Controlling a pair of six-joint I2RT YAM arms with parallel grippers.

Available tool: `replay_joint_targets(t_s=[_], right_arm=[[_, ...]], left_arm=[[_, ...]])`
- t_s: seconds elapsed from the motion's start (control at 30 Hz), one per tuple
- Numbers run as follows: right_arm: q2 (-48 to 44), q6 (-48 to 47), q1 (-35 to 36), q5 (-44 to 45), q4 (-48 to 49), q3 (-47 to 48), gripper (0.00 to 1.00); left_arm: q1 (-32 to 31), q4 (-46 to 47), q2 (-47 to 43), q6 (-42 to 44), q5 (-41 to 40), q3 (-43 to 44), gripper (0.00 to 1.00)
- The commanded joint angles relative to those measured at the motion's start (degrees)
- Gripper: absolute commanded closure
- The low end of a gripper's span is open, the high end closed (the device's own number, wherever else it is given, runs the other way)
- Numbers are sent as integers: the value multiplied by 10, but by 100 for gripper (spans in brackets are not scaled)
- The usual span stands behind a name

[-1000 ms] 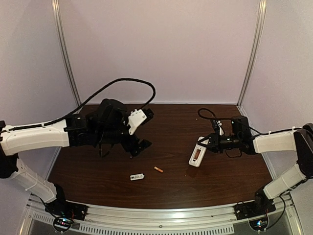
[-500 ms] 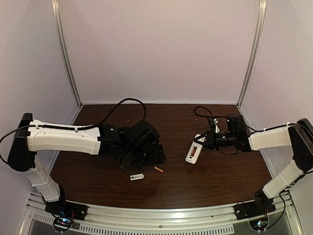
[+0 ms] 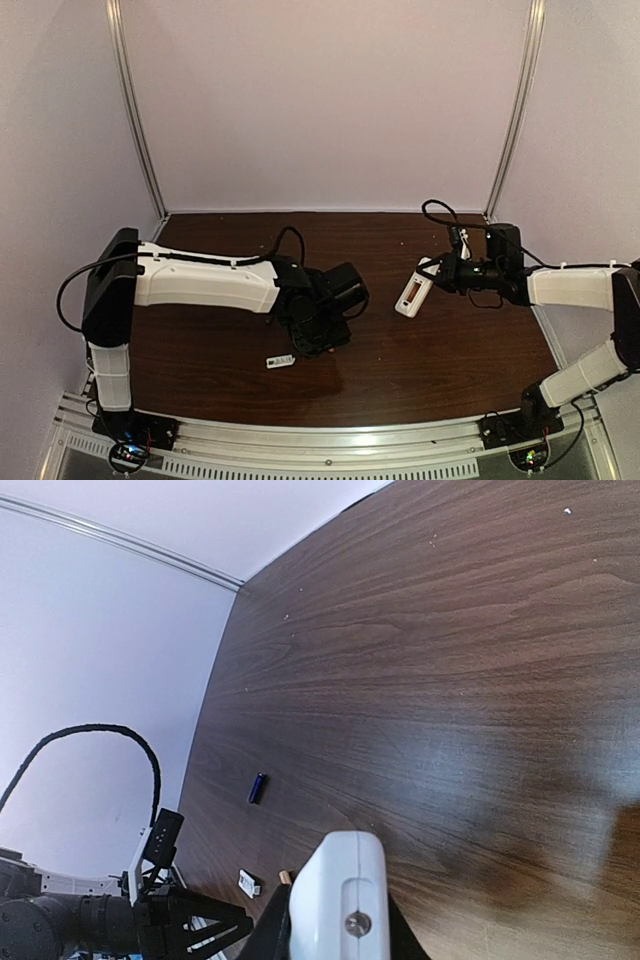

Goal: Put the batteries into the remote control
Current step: Pick up the battery from the center of the board.

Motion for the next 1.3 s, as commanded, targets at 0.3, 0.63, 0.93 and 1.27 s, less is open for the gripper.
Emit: replay_joint_targets(t_s=[0.3,0.63,0.93,1.27], right_arm=[[-30,-7,-5,-9,6,-36,100],[-40,-13,-6,-18,0,-40,100],[-33,-14,-9,-24,2,-40,100],[-31,-10,-14,-30,3,-35,100]], left_arm=[[4,-40,50,-74,3,36,55],[33,-38,79,-57,8,50,55],[42,-39,113,-45,27,64,57],[53,-49,133,2,61,64,87]])
